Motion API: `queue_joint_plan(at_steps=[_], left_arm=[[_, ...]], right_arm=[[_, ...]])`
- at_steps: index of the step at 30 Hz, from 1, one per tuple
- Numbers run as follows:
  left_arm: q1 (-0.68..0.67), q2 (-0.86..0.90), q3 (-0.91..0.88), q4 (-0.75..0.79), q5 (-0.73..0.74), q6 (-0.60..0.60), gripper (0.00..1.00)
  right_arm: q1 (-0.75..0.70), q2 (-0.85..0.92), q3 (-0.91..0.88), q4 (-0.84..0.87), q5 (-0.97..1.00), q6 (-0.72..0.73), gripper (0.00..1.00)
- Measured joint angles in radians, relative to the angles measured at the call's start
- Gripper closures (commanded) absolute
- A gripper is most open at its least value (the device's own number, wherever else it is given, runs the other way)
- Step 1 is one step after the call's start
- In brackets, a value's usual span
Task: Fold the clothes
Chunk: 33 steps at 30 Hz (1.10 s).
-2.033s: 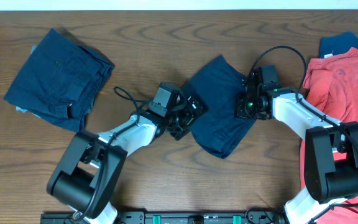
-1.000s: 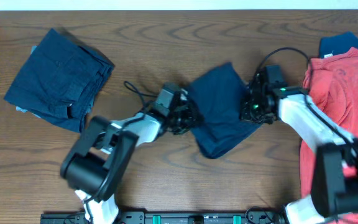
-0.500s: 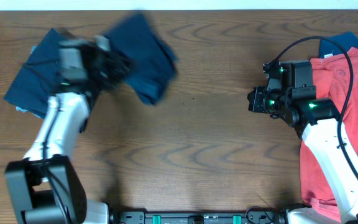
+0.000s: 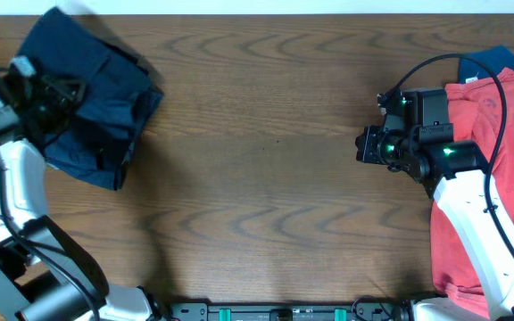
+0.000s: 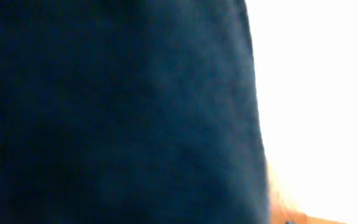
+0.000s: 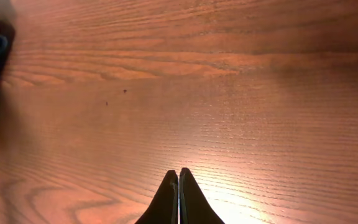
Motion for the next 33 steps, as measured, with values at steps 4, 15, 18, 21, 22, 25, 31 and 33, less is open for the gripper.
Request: queue_joint_plan(at_steps=[4,15,18,21,22,25,31,33], left_arm=[[0.041,0.031,0.0,-0.08,-0.006,0.028,0.93],[0.14,0.031,0.0,-0.185,-0.129,0.111,0.02],[0.175,0.031,0.001,-0.231,-0.152,0.132,0.02],[0.216,0.023,0.007,-0.299,-0.165,0.149,0.02],[0.227,0.016,0.009,-0.325,-0.168,0.155,0.02],[0.262,-0.029,0.022,-0.386,-0.174,0.186,0.02],[0.261,-0.141,0.05,-0.362,-0.183,0.224,0.94],[0.238,-0.147,0.056,-0.34,-0.188,0.233,0.94]], right_arm=[[0.0,0.0,0.0,0.0,-0.003,0.021,0.98],[0.0,0.0,0.0,0.0,-0.003,0.032,0.98],[0.0,0.0,0.0,0.0,-0.003,0.033,0.97],[0.0,0.0,0.0,0.0,-0.003,0.033,0.97],[0.0,0.0,0.0,-0.001,-0.003,0.033,0.97],[0.0,0.0,0.0,-0.002,-0.003,0.033,0.97],[0.0,0.0,0.0,0.0,0.0,0.034,0.94],[0.0,0.0,0.0,0.0,0.006,0.034,0.94]])
